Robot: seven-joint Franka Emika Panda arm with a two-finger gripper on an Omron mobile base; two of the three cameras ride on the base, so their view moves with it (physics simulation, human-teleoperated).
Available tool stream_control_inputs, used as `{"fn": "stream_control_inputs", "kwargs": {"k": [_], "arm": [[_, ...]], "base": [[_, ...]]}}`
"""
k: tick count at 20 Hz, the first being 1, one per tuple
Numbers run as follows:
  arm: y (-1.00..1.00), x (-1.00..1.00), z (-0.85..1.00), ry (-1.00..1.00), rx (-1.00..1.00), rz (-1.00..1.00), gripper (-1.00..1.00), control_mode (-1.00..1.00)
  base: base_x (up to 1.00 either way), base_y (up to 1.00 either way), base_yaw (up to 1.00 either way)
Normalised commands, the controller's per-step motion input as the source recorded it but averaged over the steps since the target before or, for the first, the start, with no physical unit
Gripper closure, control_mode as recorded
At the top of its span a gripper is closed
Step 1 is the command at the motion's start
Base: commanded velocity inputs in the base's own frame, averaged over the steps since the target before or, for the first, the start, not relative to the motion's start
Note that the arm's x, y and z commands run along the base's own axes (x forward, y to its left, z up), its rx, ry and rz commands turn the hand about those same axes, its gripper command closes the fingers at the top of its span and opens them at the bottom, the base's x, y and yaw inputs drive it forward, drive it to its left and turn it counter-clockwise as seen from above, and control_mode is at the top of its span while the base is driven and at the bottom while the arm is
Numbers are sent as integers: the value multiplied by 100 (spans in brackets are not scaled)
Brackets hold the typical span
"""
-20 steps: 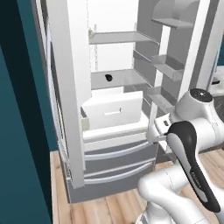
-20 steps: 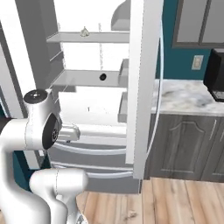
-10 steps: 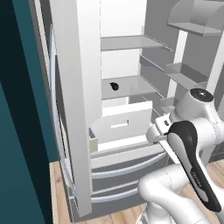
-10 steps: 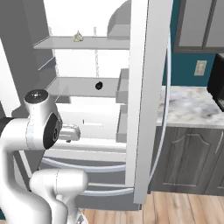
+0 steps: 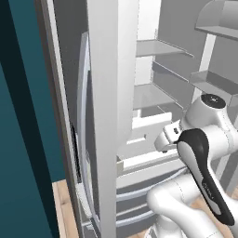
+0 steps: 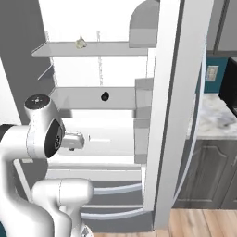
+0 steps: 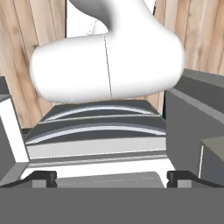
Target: Retrieve the bottle and the shaker from the cabinet and place them next to the mixing bowl on the counter. Then add garlic from the fridge to the mixing bowl.
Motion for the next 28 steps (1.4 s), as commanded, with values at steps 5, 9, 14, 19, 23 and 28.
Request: {"fn": "stream_control_inputs", "kwargs": {"k": [5, 9, 14, 19, 23, 28], "arm": [[0, 0, 0, 0, 0, 0, -100, 100], [0, 0, 0, 0, 0, 0, -100, 100], [0, 0, 0, 0, 0, 0, -100, 100], [4, 1, 27, -17, 0, -7, -100, -100], [0, 0, 45, -24, 0, 0, -100, -100], [0, -11, 57, -32, 0, 5, -100, -100]], "base": [[44, 18, -16], [41, 16, -14], [32, 16, -13], [0, 0, 0], [0, 0, 0], [0, 0, 0]]}}
